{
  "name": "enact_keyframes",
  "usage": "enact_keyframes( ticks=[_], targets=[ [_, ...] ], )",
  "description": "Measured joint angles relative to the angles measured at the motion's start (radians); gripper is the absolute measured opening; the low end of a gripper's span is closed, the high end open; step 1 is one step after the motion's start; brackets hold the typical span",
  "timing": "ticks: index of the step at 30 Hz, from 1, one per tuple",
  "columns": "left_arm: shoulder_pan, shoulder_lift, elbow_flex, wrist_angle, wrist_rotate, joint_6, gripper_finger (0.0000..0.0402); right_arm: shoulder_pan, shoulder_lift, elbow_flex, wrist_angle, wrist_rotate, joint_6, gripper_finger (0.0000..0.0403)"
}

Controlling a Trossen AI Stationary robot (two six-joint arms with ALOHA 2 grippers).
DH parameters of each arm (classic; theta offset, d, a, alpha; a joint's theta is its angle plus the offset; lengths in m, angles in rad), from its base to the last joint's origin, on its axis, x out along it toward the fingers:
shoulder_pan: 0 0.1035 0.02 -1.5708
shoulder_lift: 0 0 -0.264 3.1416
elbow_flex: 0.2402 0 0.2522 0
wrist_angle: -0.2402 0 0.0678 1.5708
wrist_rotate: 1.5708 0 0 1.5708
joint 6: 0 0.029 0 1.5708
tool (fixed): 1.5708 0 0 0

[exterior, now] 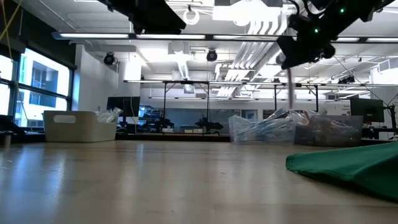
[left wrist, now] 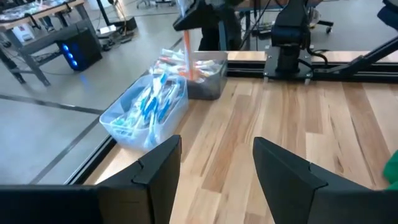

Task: Pick & Place Toothbrushes
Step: Put the orange toothbrush into the black bin

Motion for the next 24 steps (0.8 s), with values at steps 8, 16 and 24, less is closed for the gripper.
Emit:
enact_keyframes(
  ticks=[8,16,24],
  targets=[
    [0.0,0.001,0.0,-0.018,-0.004,-0.02,0.0195,-0.147,0.001,0.0,-0.137,0.103,0.031,0.001],
    [0.0,0.001,0.0,-0.062,-0.005,-0.023,0.0195,-0.3,0.008,0.0,-0.246,0.027,0.106,0.001],
    [0.0,0.001,0.0,-0.061,-0.005,-0.023,0.0195,-0.43,0.053,0.0,-0.353,-0.157,0.168,0.001]
  ],
)
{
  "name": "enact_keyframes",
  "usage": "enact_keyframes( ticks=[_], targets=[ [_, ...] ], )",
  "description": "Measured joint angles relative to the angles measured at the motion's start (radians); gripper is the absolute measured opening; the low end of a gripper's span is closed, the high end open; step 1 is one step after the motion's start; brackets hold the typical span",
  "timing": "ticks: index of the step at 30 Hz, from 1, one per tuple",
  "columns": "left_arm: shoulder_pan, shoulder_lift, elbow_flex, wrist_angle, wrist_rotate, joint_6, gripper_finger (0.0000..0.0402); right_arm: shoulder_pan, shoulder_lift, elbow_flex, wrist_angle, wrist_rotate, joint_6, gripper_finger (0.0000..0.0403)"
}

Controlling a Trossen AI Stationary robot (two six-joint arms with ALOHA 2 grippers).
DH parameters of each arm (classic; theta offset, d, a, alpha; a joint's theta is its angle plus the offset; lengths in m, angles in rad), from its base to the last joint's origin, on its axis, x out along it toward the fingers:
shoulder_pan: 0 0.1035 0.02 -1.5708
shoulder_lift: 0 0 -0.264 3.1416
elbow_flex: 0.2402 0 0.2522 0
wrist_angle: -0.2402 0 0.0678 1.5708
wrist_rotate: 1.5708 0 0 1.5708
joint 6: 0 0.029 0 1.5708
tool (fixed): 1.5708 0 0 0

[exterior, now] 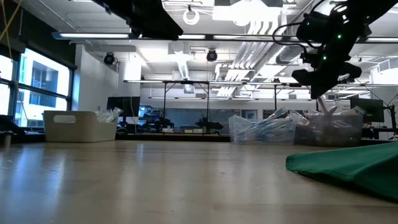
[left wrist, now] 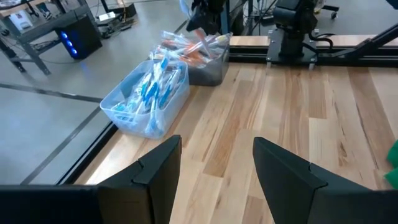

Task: Pick & Place Toothbrushes
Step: Put the orange toothbrush into the black bin, then return to Home Position

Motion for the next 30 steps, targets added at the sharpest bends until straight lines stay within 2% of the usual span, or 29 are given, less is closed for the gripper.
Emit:
enact_keyframes(
  ticks=[4,8,13,16,20,26,28,30],
  targets=[
    [0.0,0.0,0.0,0.006,-0.002,-0.025,0.0195,-0.044,0.035,0.0,0.0,-0.056,0.0,0.0023],
    [0.0,0.0,0.0,0.004,-0.002,-0.05,0.0195,-0.054,0.058,0.0,0.007,-0.052,-0.012,0.007],
    [0.0,0.0,0.0,0.004,-0.002,-0.051,0.0195,-0.054,0.051,0.0,0.039,0.035,-0.096,0.0128],
    [0.0,0.0,0.0,0.004,-0.002,-0.051,0.0195,-0.054,0.043,0.012,0.042,0.052,-0.146,0.0154],
    [0.0,0.0,0.0,0.004,-0.002,-0.05,0.0195,-0.054,0.016,0.047,0.075,0.071,-0.216,0.0173],
    [0.0,0.0,0.0,0.0,-0.002,-0.048,0.0195,-0.053,-0.03,0.109,0.084,0.071,-0.273,0.0175],
    [0.0,0.0,0.0,0.0,-0.004,-0.046,0.0195,-0.047,-0.055,0.118,0.089,0.019,-0.28,0.0171],
    [0.0,0.0,0.0,0.0,-0.02,-0.04,0.0195,-0.037,-0.082,0.12,0.089,-0.13,-0.277,0.0162]
  ],
)
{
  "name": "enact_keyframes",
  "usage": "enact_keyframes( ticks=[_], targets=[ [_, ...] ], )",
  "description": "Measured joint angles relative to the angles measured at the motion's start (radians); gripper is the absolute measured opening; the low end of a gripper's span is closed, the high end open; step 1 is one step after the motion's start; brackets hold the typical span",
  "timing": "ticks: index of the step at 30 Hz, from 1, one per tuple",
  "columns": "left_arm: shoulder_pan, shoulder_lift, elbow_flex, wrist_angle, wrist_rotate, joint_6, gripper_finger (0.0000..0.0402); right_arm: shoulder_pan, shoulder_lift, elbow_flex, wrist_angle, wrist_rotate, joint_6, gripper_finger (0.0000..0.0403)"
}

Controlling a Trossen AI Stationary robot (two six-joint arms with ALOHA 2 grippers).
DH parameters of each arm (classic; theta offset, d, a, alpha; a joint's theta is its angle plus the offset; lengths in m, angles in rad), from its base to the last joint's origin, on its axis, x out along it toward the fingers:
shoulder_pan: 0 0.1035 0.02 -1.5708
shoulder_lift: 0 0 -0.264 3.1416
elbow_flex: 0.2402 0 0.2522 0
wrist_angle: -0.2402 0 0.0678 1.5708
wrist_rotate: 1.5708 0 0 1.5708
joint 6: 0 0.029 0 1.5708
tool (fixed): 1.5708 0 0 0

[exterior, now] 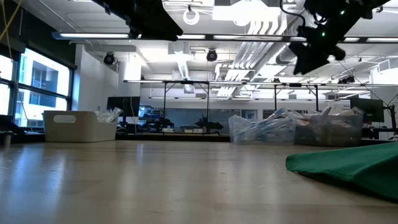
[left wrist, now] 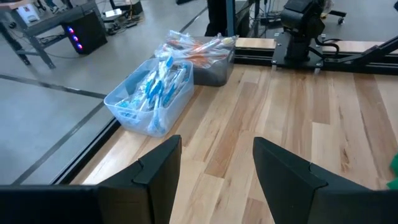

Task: Pick & Place Toothbrushes
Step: Return to Home Position

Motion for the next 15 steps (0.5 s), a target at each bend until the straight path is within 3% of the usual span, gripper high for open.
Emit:
enact_keyframes(
  ticks=[4,8,11,15],
  targets=[
    [0.0,0.0,0.0,0.001,-0.013,0.0,0.0193,0.018,-0.037,0.0,0.001,-0.319,0.034,0.0122],
    [0.0,0.0,0.0,0.005,-0.013,0.001,0.0162,0.061,-0.052,0.0,0.029,-0.499,0.031,0.0055],
    [0.0,0.0,0.0,0.006,-0.013,0.003,0.0122,0.123,-0.041,0.0,0.084,-0.573,0.03,0.0013],
    [0.0,0.0,0.0,0.004,-0.014,0.009,0.0069,0.213,-0.042,0.0,0.171,-0.582,0.027,0.0007]
  ],
)
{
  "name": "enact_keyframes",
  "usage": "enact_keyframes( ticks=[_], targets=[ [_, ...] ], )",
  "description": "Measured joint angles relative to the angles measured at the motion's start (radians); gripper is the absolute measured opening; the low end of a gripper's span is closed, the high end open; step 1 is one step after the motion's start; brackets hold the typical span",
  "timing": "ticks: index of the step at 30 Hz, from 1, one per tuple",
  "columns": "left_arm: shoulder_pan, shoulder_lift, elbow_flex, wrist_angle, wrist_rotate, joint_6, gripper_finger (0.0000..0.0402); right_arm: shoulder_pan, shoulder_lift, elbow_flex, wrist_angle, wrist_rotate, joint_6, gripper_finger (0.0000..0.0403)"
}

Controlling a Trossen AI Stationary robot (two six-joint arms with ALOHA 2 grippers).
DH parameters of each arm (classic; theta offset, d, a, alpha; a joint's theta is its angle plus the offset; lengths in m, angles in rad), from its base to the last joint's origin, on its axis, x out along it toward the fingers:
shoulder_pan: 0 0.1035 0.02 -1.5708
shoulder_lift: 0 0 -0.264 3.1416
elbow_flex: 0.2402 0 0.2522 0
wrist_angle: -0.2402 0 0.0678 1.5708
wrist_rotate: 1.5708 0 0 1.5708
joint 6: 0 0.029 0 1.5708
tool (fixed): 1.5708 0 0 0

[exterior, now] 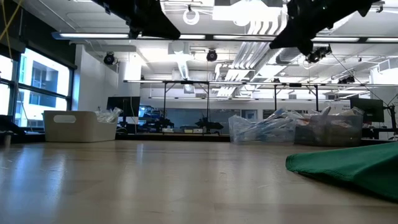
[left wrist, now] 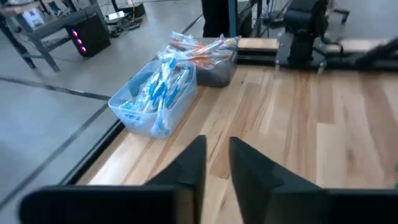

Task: Pick & Place Toothbrushes
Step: Return to Home Position

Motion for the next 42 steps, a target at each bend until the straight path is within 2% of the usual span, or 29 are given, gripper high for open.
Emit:
enact_keyframes(
  ticks=[3,5,10,12,16,25,32,37,42],
  targets=[
    [-0.001,-0.004,0.0,-0.026,-0.002,0.054,0.0027,0.07,0.005,-0.001,0.019,0.013,-0.023,0.0004],
    [-0.006,-0.033,0.0,-0.075,-0.002,0.061,0.0008,0.122,-0.003,-0.001,0.023,0.065,-0.024,0.0003],
    [-0.019,-0.118,-0.006,-0.218,-0.037,0.007,0.0003,0.264,-0.053,-0.001,-0.026,0.288,-0.069,0.0003],
    [-0.035,-0.156,-0.033,-0.219,-0.053,0.008,0.0001,0.318,-0.084,-0.001,-0.053,0.347,-0.072,0.0003],
    [-0.065,-0.247,-0.137,-0.198,-0.058,-0.007,0.0001,0.405,-0.146,-0.001,-0.119,0.412,-0.059,0.0003],
    [-0.107,-0.513,-0.451,0.007,-0.07,-0.017,0.0,0.549,-0.302,-0.001,-0.232,0.574,0.002,0.0003],
    [-0.106,-0.718,-0.564,0.004,-0.033,0.038,0.0,0.615,-0.402,-0.033,-0.253,0.589,0.003,0.0003],
    [-0.106,-0.847,-0.627,-0.002,-0.012,0.059,0.0,0.64,-0.477,-0.122,-0.242,0.633,0.007,0.0003],
    [-0.106,-0.938,-0.675,-0.003,-0.008,0.062,0.0,0.652,-0.565,-0.214,-0.199,0.625,0.011,0.0003]
  ],
)
